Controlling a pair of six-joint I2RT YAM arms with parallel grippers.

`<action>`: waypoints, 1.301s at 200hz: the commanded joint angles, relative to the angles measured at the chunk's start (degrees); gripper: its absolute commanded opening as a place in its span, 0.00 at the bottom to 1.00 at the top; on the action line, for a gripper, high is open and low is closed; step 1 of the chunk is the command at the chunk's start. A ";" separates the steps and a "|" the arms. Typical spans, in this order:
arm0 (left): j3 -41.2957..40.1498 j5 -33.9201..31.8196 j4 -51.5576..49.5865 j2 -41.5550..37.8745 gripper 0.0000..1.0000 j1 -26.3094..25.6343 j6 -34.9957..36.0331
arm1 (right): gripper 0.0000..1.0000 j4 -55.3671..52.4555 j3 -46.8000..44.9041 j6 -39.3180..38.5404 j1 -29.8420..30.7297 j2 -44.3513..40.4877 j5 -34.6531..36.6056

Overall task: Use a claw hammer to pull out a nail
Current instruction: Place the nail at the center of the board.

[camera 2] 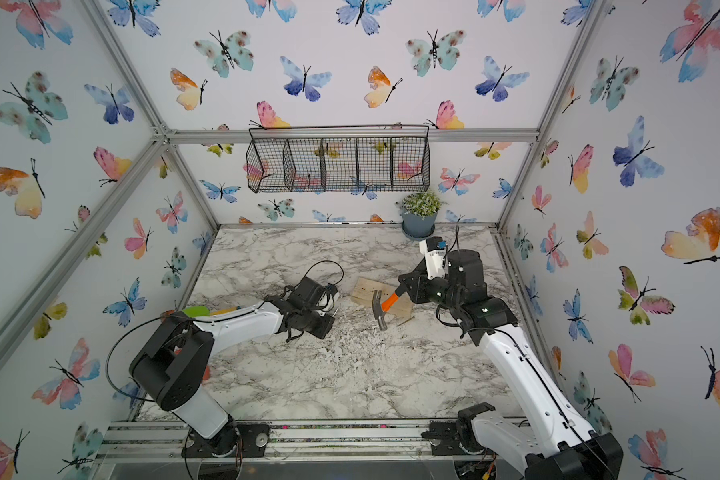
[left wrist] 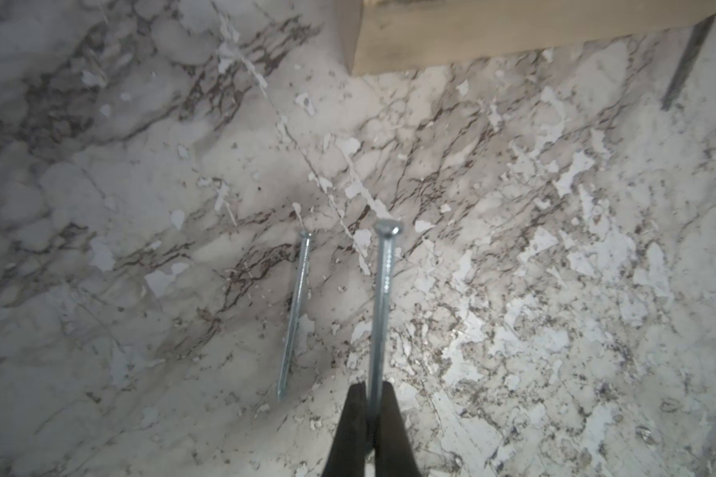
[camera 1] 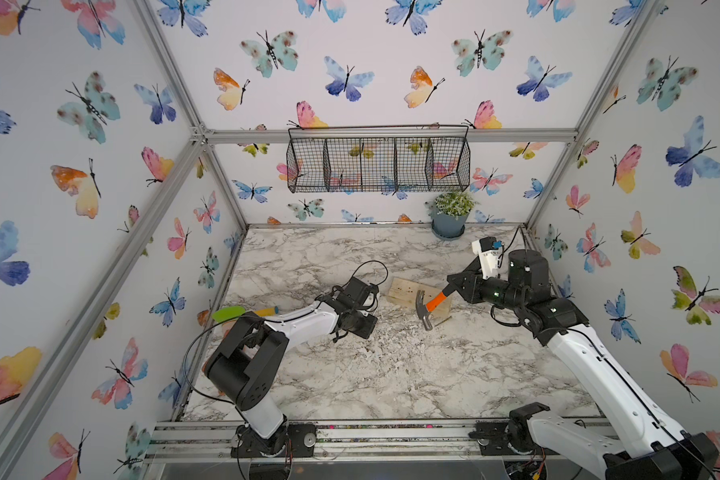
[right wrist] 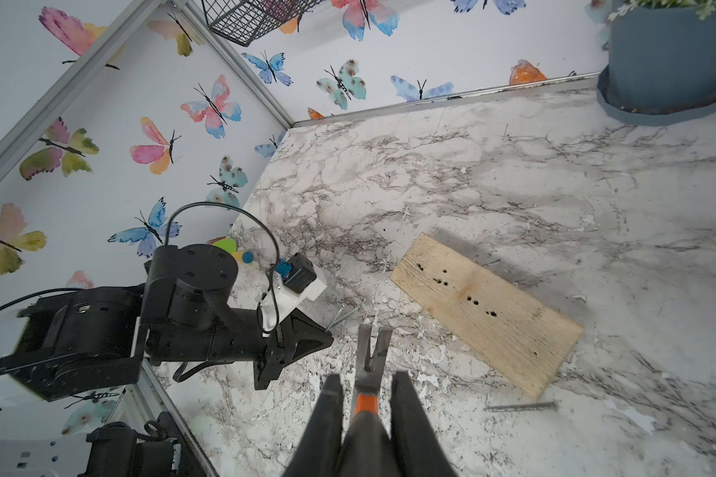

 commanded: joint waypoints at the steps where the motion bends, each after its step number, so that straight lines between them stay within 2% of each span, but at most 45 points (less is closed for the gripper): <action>1: 1.44 -0.92 -3.69 2.09 0.11 0.31 -2.84 | 0.03 3.89 0.59 0.24 -0.19 -1.03 -0.08; 22: 1.94 -0.76 -4.03 2.83 0.21 0.32 -3.09 | 0.03 4.28 0.01 0.36 -0.17 -1.13 -0.18; 67: 2.45 -1.25 -4.63 1.57 0.27 0.40 -2.76 | 0.03 5.36 -1.31 0.42 -0.19 -1.20 0.86; 83: 2.92 -1.65 -4.95 0.25 0.33 0.47 -2.66 | 0.03 5.70 -1.29 0.04 -0.19 -1.10 1.14; 140: 5.89 -4.01 -6.06 -4.66 0.39 0.90 -3.20 | 0.02 3.38 -0.05 -3.47 -0.19 -0.74 7.96; 172: 4.37 -2.04 -2.25 -10.78 0.45 2.54 -5.57 | 0.02 -0.97 2.11 -6.61 -0.19 0.35 17.93; 218: -2.04 3.02 6.08 -19.87 0.54 4.84 -9.57 | 0.03 -5.67 2.65 -9.56 -0.19 2.59 40.63; 255: -5.81 5.14 10.39 -22.80 0.59 5.23 -11.82 | 0.03 -2.62 0.50 -12.57 -0.19 5.61 50.74; 256: -5.89 5.21 10.47 -22.81 0.60 5.23 -11.88 | 0.03 -2.70 0.50 -12.64 -0.19 5.78 51.02; 258: -5.99 5.37 10.62 -22.88 0.67 5.24 -12.03 | 0.03 -2.87 0.62 -12.78 -0.19 6.09 51.58; 260: -6.10 5.50 10.77 -22.94 0.82 5.24 -12.16 | 0.03 -3.00 0.72 -13.03 -0.19 6.43 51.90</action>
